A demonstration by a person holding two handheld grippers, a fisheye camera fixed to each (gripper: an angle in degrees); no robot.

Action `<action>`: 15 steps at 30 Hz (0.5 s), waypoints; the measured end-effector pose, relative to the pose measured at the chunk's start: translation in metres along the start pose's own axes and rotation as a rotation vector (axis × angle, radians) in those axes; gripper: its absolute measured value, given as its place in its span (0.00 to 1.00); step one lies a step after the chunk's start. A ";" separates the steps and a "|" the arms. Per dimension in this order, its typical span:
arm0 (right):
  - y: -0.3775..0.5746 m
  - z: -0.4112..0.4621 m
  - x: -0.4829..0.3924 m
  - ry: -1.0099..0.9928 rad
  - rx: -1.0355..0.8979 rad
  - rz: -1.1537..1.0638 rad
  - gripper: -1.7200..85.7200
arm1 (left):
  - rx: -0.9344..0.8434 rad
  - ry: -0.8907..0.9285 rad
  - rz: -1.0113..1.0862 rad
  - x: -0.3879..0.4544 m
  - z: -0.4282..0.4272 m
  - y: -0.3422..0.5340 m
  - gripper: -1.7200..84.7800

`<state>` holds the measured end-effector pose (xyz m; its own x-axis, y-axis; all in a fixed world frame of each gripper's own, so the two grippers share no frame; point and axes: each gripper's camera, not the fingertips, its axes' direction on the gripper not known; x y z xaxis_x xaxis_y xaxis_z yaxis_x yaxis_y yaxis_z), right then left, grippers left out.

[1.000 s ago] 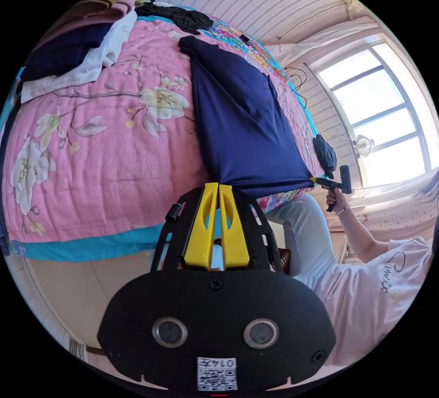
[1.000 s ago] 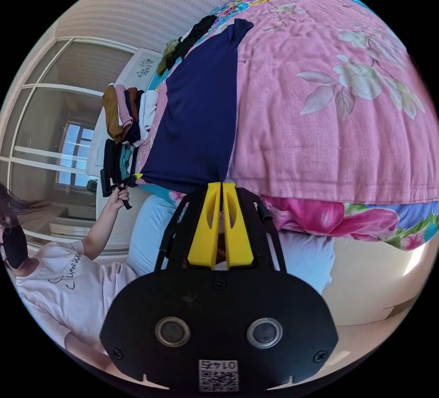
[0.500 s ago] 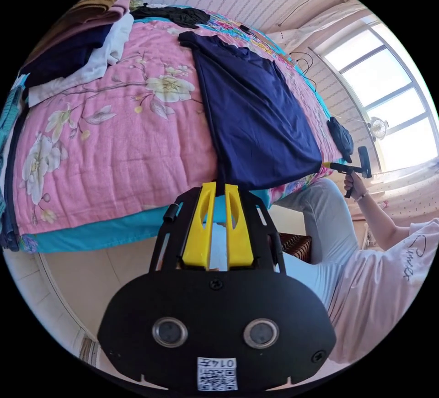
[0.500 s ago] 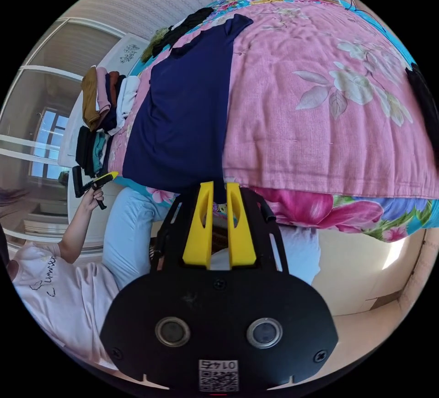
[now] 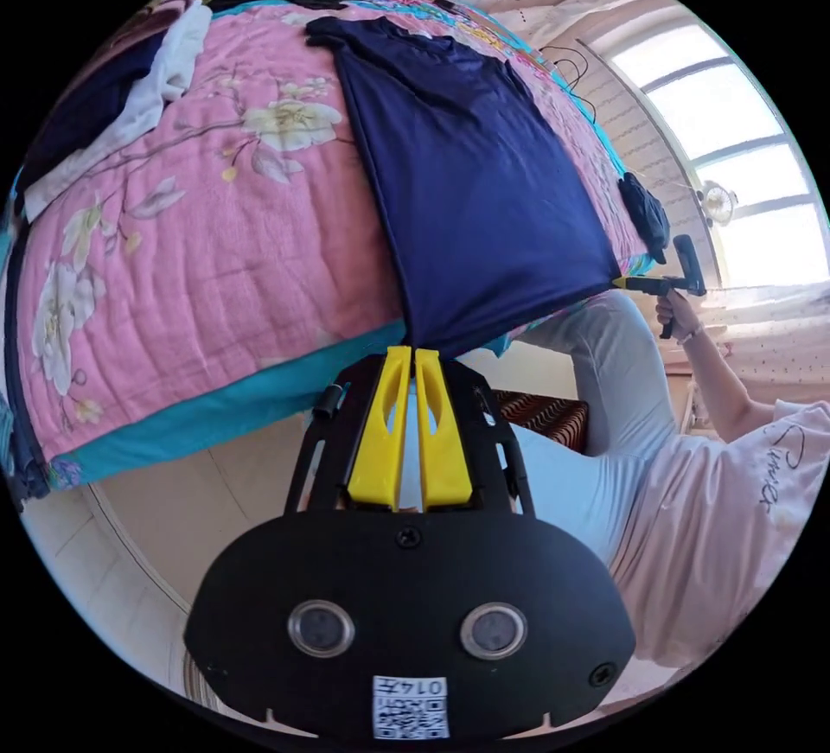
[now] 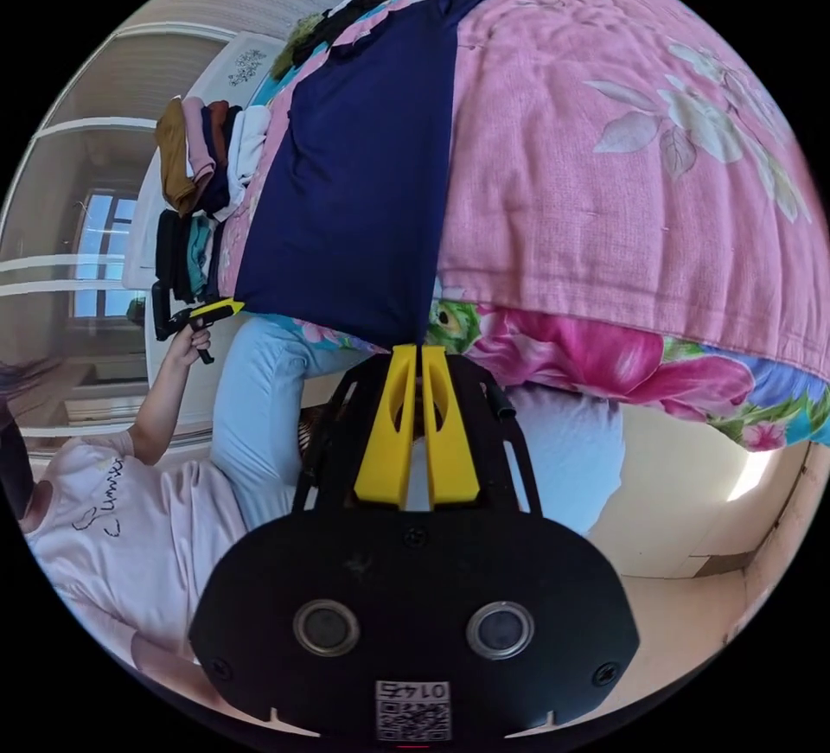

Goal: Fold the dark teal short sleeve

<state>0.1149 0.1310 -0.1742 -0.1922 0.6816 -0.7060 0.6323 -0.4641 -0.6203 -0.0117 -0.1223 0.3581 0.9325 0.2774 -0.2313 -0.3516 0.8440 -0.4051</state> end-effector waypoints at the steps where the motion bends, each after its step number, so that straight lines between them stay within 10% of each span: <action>1: -0.001 0.001 0.001 0.008 -0.032 -0.008 0.02 | -0.011 -0.001 -0.004 0.001 -0.001 0.000 0.01; 15: -0.027 0.006 0.001 0.192 -0.233 -0.033 0.07 | -0.077 -0.212 0.030 0.059 -0.024 -0.041 0.01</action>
<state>0.0934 0.1407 -0.1598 -0.0841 0.7990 -0.5954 0.7876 -0.3127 -0.5309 0.0552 -0.1515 0.3399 0.9151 0.3994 -0.0562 -0.3774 0.7986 -0.4689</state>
